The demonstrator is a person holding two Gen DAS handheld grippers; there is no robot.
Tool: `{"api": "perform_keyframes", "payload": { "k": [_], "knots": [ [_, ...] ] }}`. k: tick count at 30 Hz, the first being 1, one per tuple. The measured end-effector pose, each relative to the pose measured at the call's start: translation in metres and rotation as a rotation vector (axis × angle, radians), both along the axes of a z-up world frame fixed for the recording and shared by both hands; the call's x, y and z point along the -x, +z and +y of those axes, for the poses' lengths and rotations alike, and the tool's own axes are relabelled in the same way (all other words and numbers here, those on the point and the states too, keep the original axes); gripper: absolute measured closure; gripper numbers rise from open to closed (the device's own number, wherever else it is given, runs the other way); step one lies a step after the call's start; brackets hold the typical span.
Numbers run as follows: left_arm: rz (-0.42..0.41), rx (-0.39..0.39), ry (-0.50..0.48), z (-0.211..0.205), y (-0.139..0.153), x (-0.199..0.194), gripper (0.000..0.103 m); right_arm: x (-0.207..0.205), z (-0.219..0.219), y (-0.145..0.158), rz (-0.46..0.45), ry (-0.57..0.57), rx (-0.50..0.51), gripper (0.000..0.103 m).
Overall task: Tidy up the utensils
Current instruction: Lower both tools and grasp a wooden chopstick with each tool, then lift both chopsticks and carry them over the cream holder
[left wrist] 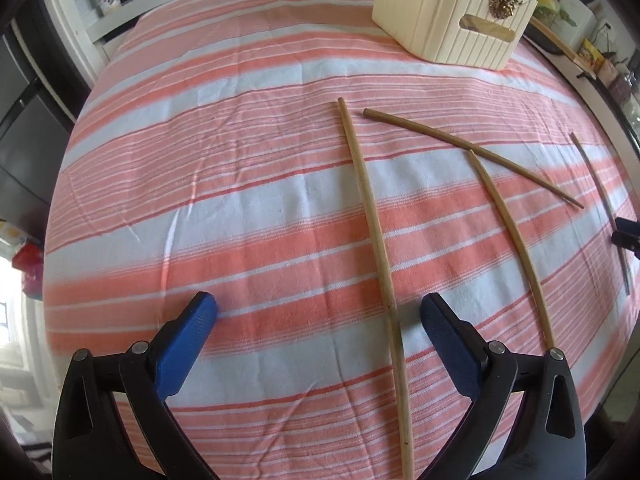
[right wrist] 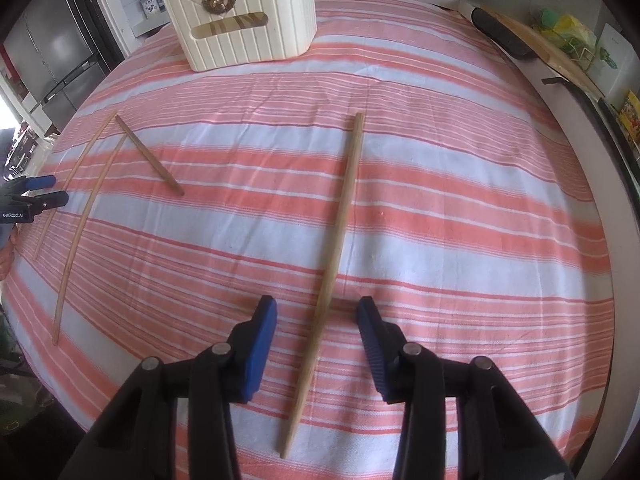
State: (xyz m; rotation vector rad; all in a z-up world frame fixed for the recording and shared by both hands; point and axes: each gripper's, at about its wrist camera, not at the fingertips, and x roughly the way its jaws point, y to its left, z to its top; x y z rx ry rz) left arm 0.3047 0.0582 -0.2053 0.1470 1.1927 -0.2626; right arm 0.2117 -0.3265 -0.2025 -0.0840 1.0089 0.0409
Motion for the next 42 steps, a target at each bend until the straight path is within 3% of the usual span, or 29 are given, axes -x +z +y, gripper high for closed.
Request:
{"api": "perform_keyframes", "payload": {
  "k": [5,8,10,13,16,18,26,37,42],
  "knots": [
    [0.013,0.019,-0.027,-0.017,0.010,-0.027,0.036,-0.037,-0.009,0.008,0.013,-0.017,-0.052,0.071],
    [0.025,0.012,-0.031,-0.028,0.010,-0.044,0.039,-0.064,-0.011,0.013,0.022,-0.026,-0.075,0.074],
    [0.026,-0.004,-0.030,-0.035,0.010,-0.055,0.041,-0.082,-0.012,0.016,0.026,-0.036,-0.073,0.083],
    [0.021,0.001,-0.006,-0.038,0.011,-0.065,0.053,-0.104,-0.013,0.020,0.034,-0.046,-0.063,0.095],
    [-0.004,0.018,0.024,-0.036,0.012,-0.064,0.072,-0.116,-0.018,0.020,0.033,-0.052,-0.098,0.096],
    [-0.014,0.055,0.025,-0.034,0.013,-0.062,0.098,-0.118,-0.019,0.021,0.016,-0.062,-0.121,0.096],
    [-0.091,0.156,0.072,-0.022,0.032,-0.043,0.099,-0.093,-0.023,0.039,-0.112,-0.057,-0.203,0.096],
    [-0.351,0.274,0.047,0.000,0.137,0.023,0.099,-0.022,0.006,0.113,-0.371,0.044,-0.181,0.096],
    [-0.422,0.352,0.075,0.012,0.164,0.046,0.099,0.012,0.021,0.134,-0.482,0.065,-0.179,0.096]
  ]
}}
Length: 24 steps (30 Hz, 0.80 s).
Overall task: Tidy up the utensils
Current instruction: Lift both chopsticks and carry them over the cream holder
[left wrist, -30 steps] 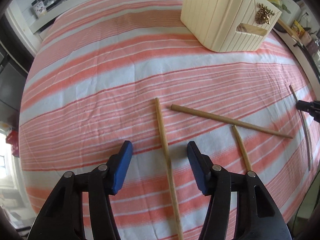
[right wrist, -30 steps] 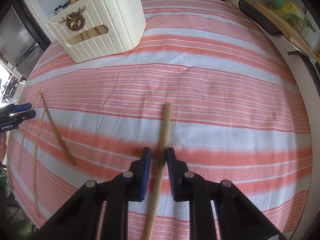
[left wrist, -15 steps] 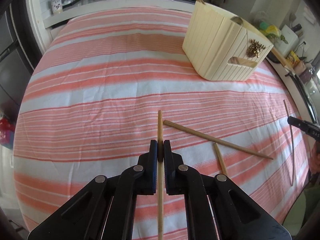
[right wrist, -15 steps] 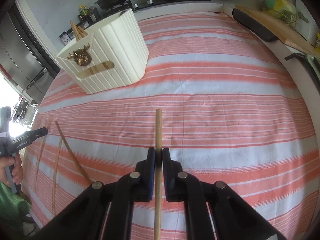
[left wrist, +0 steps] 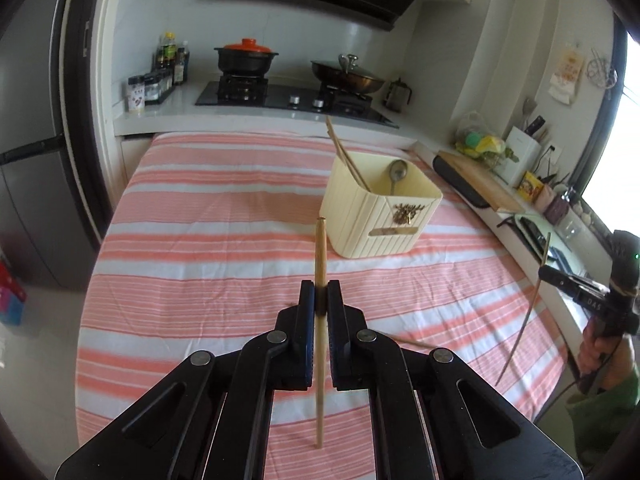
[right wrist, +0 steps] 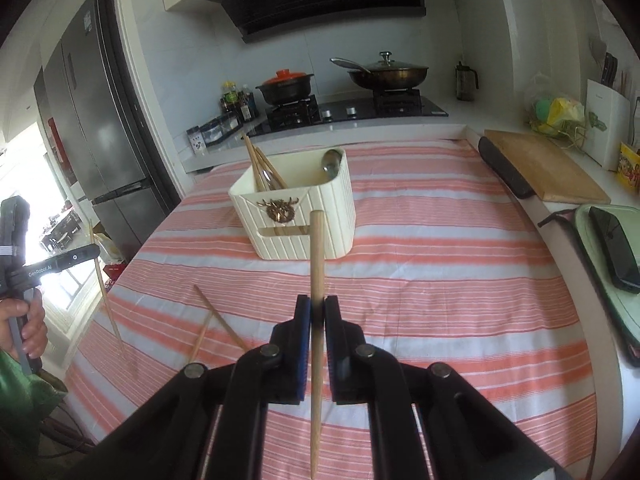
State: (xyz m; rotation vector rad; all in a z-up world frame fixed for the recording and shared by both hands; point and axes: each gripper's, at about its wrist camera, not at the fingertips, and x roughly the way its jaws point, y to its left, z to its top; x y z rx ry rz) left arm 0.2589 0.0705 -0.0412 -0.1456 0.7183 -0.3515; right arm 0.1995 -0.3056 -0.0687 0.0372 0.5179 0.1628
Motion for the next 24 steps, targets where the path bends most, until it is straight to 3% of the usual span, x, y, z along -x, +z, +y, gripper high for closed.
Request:
{"api": "perform_keyframes", "payload": {
  "k": [8,15,20,24],
  "knots": [
    [-0.073,0.064,-0.008,0.001,0.017,0.016,0.099,0.029,0.025,0.021,-0.144,-0.015,0.087,0.096],
    [-0.128,0.071,-0.036,-0.003,0.038,0.023,0.099,0.036,0.033,0.045,-0.241,0.001,0.091,0.096],
    [-0.136,0.055,-0.046,-0.005,0.040,0.020,0.099,0.029,0.041,0.046,-0.229,0.014,0.133,0.096],
    [-0.095,0.049,-0.051,-0.007,0.032,0.008,0.099,0.020,0.044,0.040,-0.189,0.028,0.150,0.096]
  ]
}}
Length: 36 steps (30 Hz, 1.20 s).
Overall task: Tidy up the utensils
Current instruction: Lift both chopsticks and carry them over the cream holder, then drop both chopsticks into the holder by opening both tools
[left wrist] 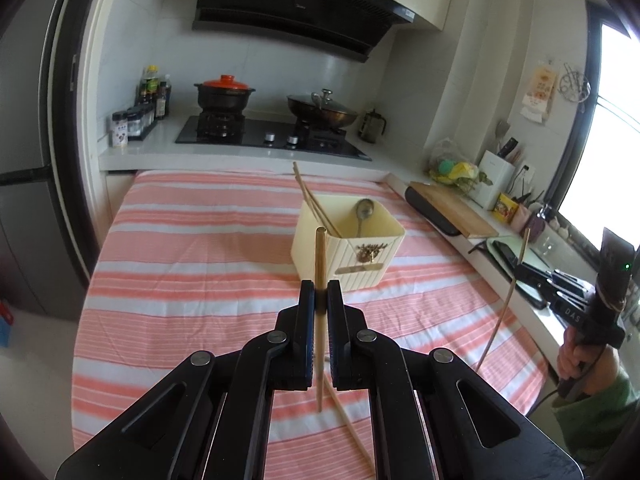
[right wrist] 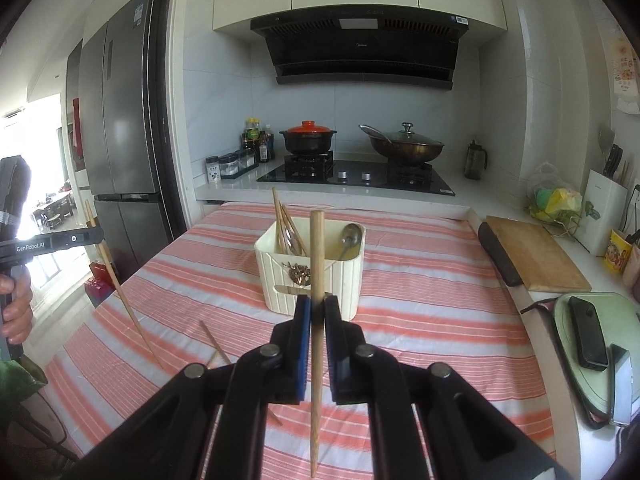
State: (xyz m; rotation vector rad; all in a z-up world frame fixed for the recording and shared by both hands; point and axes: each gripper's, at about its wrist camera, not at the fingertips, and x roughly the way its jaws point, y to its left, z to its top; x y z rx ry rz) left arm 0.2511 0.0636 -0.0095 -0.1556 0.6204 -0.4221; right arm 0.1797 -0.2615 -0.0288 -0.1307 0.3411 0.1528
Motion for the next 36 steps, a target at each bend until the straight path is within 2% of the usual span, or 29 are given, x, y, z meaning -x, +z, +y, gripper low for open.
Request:
{"api": "perform_keyframes", "payload": {
  "k": [4,9,14,19,21,24,27,31,34,36],
  "knots": [
    [-0.009,0.015,-0.011,0.000,0.011,-0.008,0.099,-0.012,-0.001,-0.006,0.030,0.013,-0.014,0.096],
    [-0.103,0.065,-0.018,0.001,0.060,-0.025,0.099,-0.036,-0.002,0.010,0.022,0.038,-0.026,0.096],
    [-0.265,0.110,0.025,-0.006,0.115,-0.055,0.099,-0.068,0.006,0.071,-0.134,0.050,-0.001,0.096],
    [-0.305,0.203,0.046,-0.021,0.136,-0.108,0.099,-0.118,0.012,0.118,-0.298,0.113,-0.049,0.096],
    [-0.290,0.194,0.055,-0.034,0.133,-0.132,0.099,-0.141,0.013,0.125,-0.331,0.114,-0.060,0.096],
    [-0.219,0.156,0.052,-0.055,0.114,-0.168,0.099,-0.180,0.017,0.122,-0.313,0.116,-0.061,0.096],
    [-0.109,0.110,0.041,-0.075,0.083,-0.200,0.099,-0.220,0.021,0.102,-0.228,0.115,-0.035,0.096],
    [0.046,0.043,0.043,-0.094,0.034,-0.235,0.099,-0.262,0.025,0.065,-0.058,0.107,0.011,0.096],
    [0.127,-0.006,0.047,-0.106,0.003,-0.249,0.099,-0.280,0.027,0.040,0.046,0.086,0.057,0.096],
    [0.166,-0.038,0.041,-0.115,-0.010,-0.253,0.098,-0.290,0.024,0.029,0.106,0.084,0.051,0.095]
  ]
}}
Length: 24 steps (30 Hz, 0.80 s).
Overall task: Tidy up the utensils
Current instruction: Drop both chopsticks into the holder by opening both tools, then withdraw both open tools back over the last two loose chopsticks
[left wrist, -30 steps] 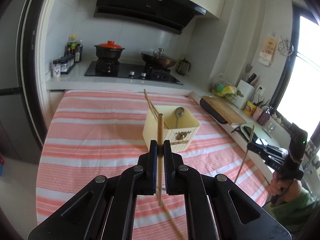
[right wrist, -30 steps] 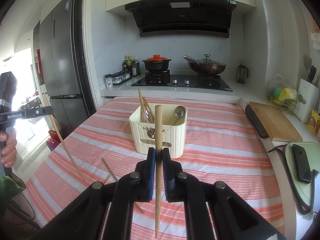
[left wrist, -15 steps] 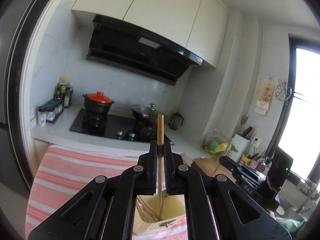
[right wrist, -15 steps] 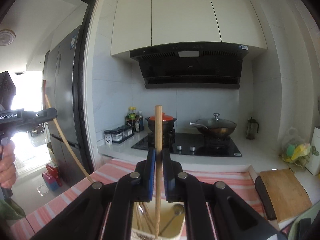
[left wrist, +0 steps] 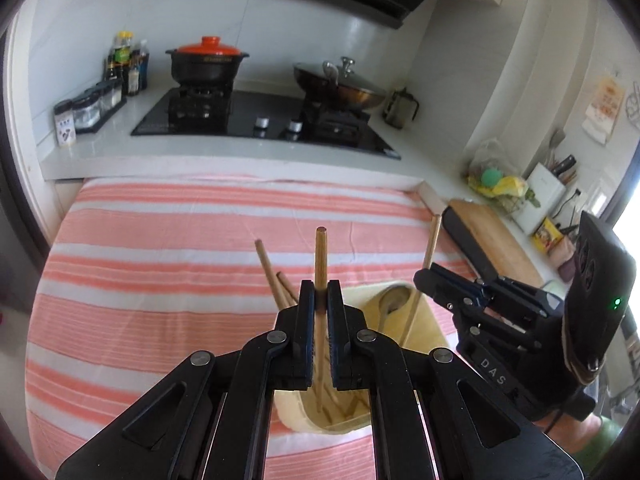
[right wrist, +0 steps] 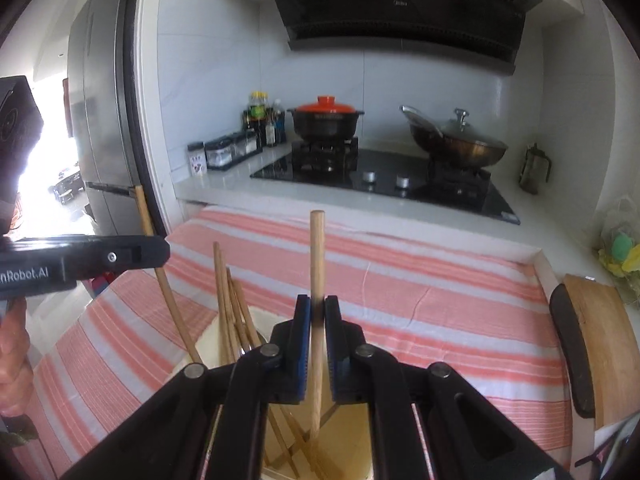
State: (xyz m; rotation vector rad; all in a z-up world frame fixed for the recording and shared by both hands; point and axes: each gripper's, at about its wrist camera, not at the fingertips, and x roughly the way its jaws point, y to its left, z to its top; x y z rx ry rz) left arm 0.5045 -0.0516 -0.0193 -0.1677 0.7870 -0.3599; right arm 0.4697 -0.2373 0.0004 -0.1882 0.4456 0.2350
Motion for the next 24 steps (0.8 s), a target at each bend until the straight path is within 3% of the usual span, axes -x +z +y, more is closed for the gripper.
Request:
{"api": "perform_keyframes", "payload": {
  "k": [2,3,4,6,9,13,16,20,24],
  "knots": [
    [0.038,-0.024,0.006,-0.006,-0.008,-0.002,0.097,-0.006,-0.002,-0.007,0.040,-0.015,-0.014,0.095],
    [0.050,-0.027,0.019,-0.006,-0.008,-0.002,0.095,-0.009,-0.003,-0.009,0.062,-0.024,-0.027,0.087],
    [0.061,-0.019,0.028,-0.004,-0.007,0.000,0.092,-0.010,-0.006,-0.009,0.077,-0.040,-0.045,0.072],
    [0.067,0.018,0.035,0.006,0.002,0.013,0.068,-0.001,-0.012,0.000,0.060,-0.068,-0.100,0.063],
    [0.017,-0.001,0.036,0.026,0.021,0.046,0.043,0.028,-0.021,0.021,0.022,-0.063,-0.148,0.063],
    [0.010,-0.058,0.009,0.062,0.022,0.106,0.030,0.090,-0.025,0.027,0.014,-0.039,-0.076,0.063],
    [0.032,-0.098,0.015,0.088,-0.005,0.160,0.024,0.146,-0.026,-0.003,0.036,-0.006,0.024,0.062],
    [0.119,-0.136,0.057,0.100,-0.068,0.221,0.024,0.202,-0.024,-0.085,0.120,0.024,0.137,0.062],
    [0.225,-0.066,0.062,0.092,-0.116,0.250,0.024,0.216,-0.008,-0.158,0.280,0.076,0.123,0.062]
  ]
}}
